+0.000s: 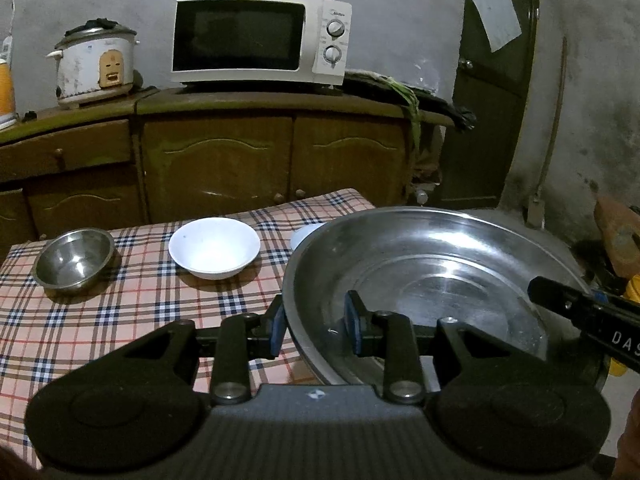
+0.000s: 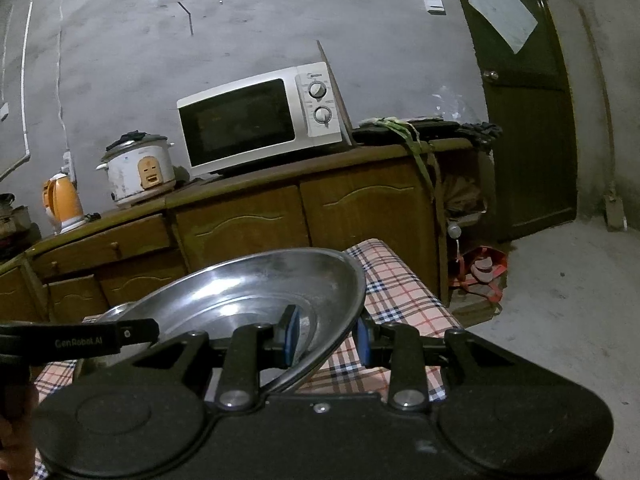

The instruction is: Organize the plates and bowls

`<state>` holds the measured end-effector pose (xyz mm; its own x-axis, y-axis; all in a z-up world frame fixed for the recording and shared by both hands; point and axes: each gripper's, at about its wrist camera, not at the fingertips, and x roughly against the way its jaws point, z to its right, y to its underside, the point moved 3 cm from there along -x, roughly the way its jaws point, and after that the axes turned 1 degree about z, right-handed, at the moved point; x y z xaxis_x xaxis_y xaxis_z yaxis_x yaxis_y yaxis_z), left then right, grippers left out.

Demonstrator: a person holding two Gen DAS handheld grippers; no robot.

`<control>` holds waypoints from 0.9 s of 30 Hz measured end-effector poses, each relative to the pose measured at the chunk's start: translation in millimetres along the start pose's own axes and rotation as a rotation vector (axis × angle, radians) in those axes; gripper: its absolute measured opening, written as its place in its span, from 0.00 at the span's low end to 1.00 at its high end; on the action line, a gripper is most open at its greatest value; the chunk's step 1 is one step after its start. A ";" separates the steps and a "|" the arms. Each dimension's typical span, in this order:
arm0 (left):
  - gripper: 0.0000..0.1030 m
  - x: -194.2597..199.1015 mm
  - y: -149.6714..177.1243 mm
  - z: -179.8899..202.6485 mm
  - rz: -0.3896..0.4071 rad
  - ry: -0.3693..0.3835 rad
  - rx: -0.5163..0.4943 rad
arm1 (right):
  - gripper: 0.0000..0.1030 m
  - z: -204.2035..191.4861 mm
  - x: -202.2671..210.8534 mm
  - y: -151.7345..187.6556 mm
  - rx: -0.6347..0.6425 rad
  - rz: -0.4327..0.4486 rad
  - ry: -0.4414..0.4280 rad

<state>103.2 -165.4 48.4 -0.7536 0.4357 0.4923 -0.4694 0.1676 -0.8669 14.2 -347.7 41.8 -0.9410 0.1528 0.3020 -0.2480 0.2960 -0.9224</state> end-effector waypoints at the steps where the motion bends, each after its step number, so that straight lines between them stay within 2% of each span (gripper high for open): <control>1: 0.29 0.6 -0.2 -1.1 0.000 -0.001 0.002 | 0.36 -1.5 -0.1 -0.3 0.002 0.000 -0.002; 27: 0.30 13.2 2.2 -33.9 -0.009 -0.063 0.034 | 0.36 -36.7 -10.7 2.6 0.043 -0.028 -0.062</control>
<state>107.8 -129.3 50.3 -0.7759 0.3778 0.5052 -0.4912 0.1405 -0.8596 32.1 -314.0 44.9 -0.9456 0.0858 0.3138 -0.2831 0.2582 -0.9237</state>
